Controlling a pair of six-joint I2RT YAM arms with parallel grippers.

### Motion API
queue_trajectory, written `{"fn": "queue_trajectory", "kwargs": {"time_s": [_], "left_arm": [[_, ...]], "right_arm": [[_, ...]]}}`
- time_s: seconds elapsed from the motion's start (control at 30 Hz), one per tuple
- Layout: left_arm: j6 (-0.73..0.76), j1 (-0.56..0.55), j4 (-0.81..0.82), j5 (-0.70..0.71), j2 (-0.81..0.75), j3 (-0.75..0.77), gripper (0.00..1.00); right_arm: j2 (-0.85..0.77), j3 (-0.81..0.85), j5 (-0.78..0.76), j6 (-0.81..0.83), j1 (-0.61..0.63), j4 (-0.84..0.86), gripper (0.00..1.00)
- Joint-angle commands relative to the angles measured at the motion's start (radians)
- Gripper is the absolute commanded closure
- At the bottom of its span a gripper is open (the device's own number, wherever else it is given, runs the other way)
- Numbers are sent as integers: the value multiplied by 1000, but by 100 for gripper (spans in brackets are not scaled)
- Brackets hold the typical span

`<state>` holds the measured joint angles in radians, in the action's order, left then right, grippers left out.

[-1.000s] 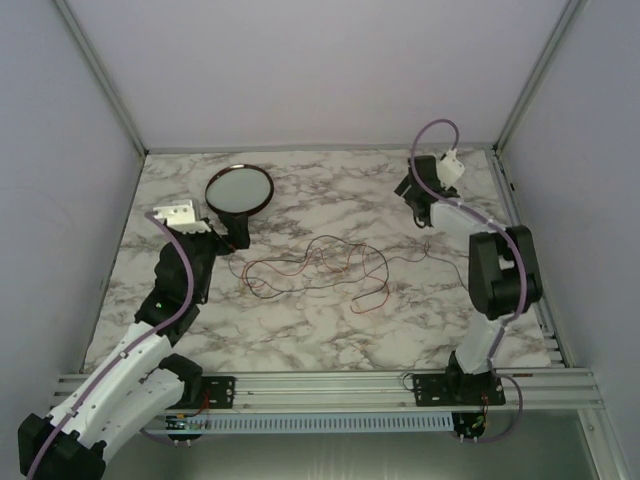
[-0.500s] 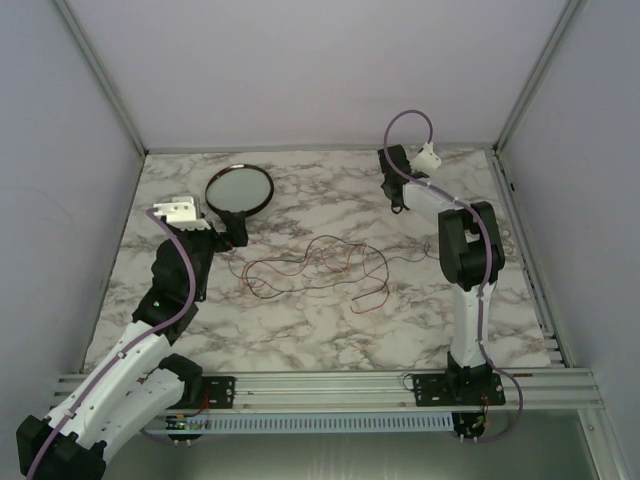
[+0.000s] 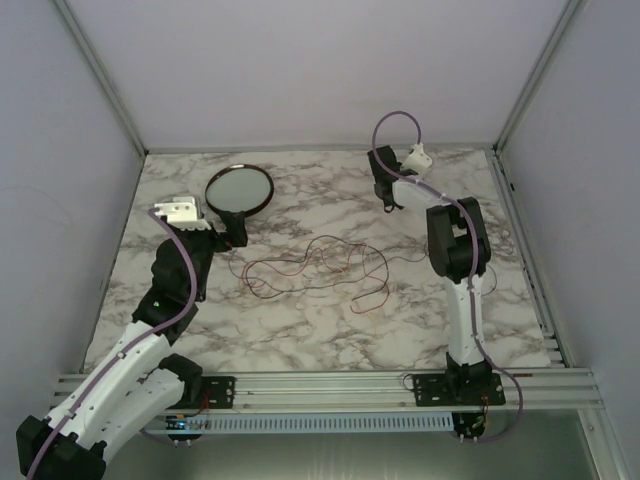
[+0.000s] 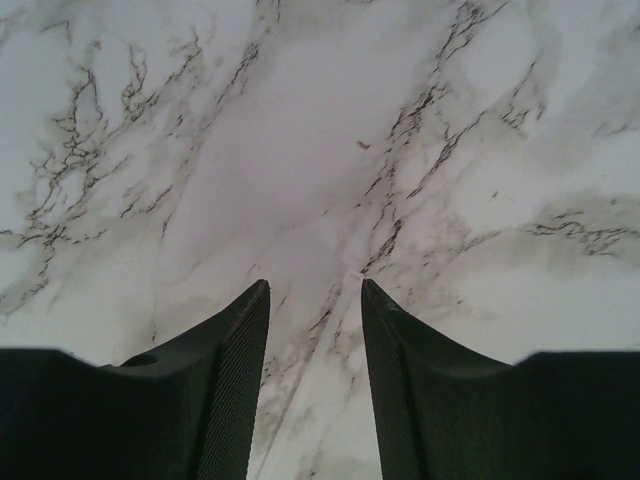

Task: Zip-tie the wires
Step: Pick up the ribbon at the center of the board.

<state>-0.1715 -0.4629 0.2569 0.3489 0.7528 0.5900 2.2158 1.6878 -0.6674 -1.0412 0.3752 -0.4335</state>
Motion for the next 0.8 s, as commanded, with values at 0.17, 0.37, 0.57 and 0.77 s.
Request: {"fn": "queue_trajectory", "kwargs": {"time_s": [0.17,0.37,0.57,0.77], "left_arm": [[22,1,19,-1,-13,6,0],[33,1,12,-14,-6,13,0],[45,1,2,-18,-19,15,0],[55,1,0,-2,-21,16,0]], "right_arm": [[60,71,-46,-19,22,-65,60],[65,68,-68,-50,28,-86,60],[85,89,-95,-7,27,-90,60],[102,94,-99,29,29,-99,65]]}}
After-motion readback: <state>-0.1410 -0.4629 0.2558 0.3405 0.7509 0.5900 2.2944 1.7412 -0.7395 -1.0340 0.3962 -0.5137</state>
